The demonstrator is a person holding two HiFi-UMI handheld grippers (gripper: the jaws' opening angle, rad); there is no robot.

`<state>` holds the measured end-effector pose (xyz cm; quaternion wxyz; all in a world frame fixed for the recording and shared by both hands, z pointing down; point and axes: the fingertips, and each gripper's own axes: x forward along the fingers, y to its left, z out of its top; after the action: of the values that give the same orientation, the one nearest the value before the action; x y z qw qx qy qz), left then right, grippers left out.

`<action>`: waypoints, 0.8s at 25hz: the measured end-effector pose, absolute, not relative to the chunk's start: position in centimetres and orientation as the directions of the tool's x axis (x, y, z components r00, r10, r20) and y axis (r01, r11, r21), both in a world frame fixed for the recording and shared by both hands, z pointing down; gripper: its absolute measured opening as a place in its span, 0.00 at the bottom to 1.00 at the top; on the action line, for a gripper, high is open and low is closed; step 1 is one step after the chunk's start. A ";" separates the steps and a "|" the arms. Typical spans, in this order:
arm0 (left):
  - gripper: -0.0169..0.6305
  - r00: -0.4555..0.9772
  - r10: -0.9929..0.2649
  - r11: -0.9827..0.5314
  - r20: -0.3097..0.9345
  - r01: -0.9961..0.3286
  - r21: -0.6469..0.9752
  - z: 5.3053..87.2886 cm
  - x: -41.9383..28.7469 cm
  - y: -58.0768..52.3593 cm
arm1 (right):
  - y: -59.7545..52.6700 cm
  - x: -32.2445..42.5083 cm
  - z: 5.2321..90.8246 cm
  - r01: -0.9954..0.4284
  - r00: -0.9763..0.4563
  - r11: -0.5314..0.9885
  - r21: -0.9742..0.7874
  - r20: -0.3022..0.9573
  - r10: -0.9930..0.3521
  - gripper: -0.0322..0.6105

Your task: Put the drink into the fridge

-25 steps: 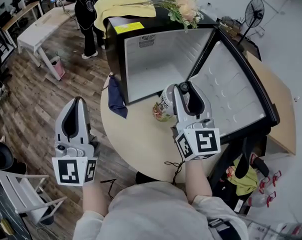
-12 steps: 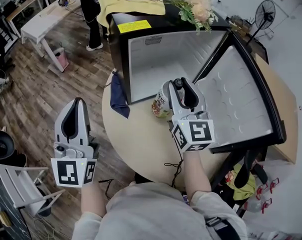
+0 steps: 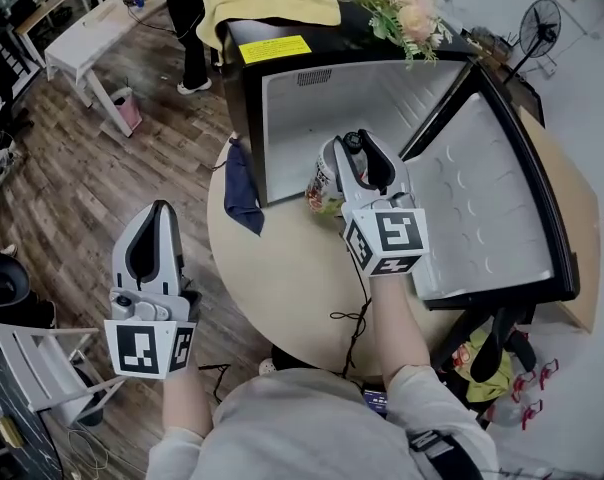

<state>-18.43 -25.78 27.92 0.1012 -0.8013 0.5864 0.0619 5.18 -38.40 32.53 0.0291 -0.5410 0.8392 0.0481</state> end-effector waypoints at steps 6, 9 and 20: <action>0.04 0.288 -0.934 -0.277 -0.212 -0.957 -0.081 28.2 -19.1 -26.1 | -41.1 4.8 33.0 -0.904 -0.428 0.425 0.052 -0.077 -0.900 0.29; 0.04 0.280 -0.937 -0.269 -0.210 -0.960 -0.079 28.4 -19.3 -26.3 | -42.7 4.7 33.6 -0.903 -0.429 0.427 0.051 -0.063 -0.901 0.29; 0.04 0.234 -0.957 -0.222 -0.174 -0.971 -0.083 29.4 -20.8 -26.9 | -48.7 2.7 36.7 -0.897 -0.438 0.436 0.068 -0.013 -0.899 0.29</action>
<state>-20.78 -26.86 29.38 0.0870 -0.7805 0.6176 0.0425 2.73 -48.66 36.71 -0.0124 -0.5299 0.8473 0.0324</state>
